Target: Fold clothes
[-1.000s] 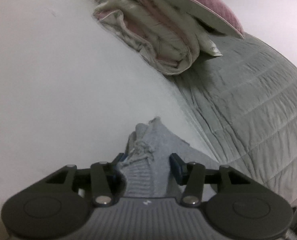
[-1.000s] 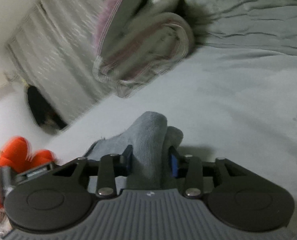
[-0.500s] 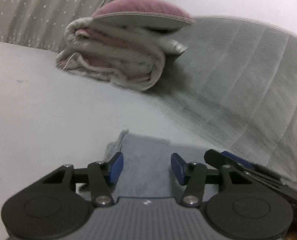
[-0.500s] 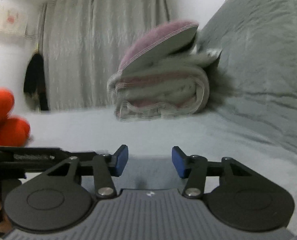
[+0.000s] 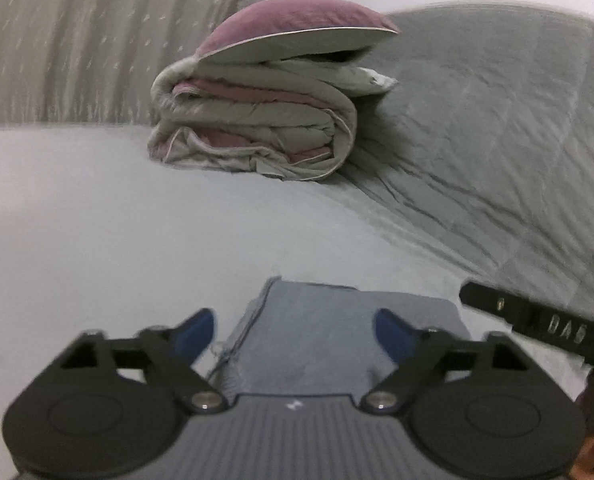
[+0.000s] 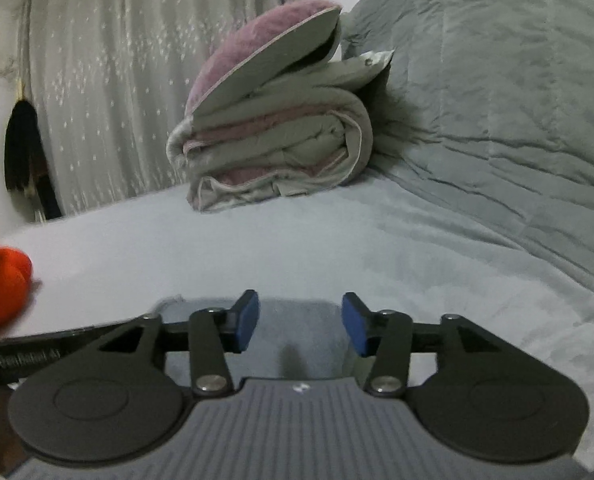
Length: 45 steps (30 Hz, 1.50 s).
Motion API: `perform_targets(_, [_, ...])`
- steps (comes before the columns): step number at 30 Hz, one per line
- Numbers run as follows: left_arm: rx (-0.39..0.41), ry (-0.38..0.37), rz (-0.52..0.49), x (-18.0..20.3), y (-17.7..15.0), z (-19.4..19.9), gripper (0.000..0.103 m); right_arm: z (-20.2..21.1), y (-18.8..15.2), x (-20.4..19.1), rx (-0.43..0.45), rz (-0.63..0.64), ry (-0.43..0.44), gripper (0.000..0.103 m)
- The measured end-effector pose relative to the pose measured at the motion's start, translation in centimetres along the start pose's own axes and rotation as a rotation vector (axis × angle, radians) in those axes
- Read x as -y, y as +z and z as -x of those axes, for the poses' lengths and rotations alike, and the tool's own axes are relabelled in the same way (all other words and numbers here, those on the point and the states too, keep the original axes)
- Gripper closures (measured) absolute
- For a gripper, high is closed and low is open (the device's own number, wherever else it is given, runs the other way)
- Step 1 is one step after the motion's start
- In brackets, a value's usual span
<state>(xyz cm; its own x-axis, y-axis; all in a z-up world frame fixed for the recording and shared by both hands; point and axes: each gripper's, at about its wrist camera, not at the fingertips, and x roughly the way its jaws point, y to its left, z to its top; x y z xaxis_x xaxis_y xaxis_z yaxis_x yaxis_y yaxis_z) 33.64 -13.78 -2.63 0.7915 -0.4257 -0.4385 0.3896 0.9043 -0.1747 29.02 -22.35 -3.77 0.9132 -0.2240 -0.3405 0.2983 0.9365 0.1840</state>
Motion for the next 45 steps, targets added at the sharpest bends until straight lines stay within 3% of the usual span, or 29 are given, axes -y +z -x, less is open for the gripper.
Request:
perform_targets(1, [-0.020,0.021,-0.037,0.6,0.3,0.5,0.001,0.5,0.5,-0.2,-0.006,0.004,-0.002,0.037])
perform_targets(3, [-0.063,0.070,-0.083,1.5,0.9,1.5,0.001,1.9,1.2,-0.8,-0.017,0.017,-0.010,0.012])
perform_targets(5, [-0.100,0.108,-0.103,1.9,1.3,2.8,0.001,2.9,1.9,-1.4,-0.038,0.010,-0.046,0.001])
perform_targets(8, [-0.144,0.164,-0.109,1.8,1.2,4.6,0.001,4.1,2.9,-2.7,-0.106,0.031,-0.094,0.000])
perform_targets(11, [-0.241,0.226,-0.127,1.5,-0.4,5.3,0.001,4.6,2.7,-3.9,-0.217,0.067,-0.171,0.000])
perform_targets(13, [-0.249,0.250,-0.144,1.1,-1.6,5.5,0.001,5.2,1.1,-4.0,-0.267,0.035,-0.244,0.000])
perform_targets(15, [-0.314,0.278,-0.178,0.7,-1.6,4.6,0.001,5.7,-1.1,-3.5,-0.286,-0.019,-0.247,0.000])
perform_targets(17, [-0.320,0.313,-0.160,0.3,-1.7,4.5,0.001,4.4,-1.9,-2.9,-0.364,-0.031,-0.187,0.000])
perform_targets(19, [-0.341,0.274,-0.138,0.0,-1.6,4.1,0.001,3.3,-1.6,-2.6,-0.417,-0.049,-0.248,0.000])
perform_targets(23, [-0.391,0.221,-0.105,-0.1,-1.8,3.8,0.001,3.4,-1.3,-2.9,-0.406,-0.011,-0.289,0.000])
perform_targets(45, [-0.373,0.181,-0.147,1.3,-2.2,4.4,0.001,5.1,-1.0,-4.2,-0.372,0.022,-0.262,0.000])
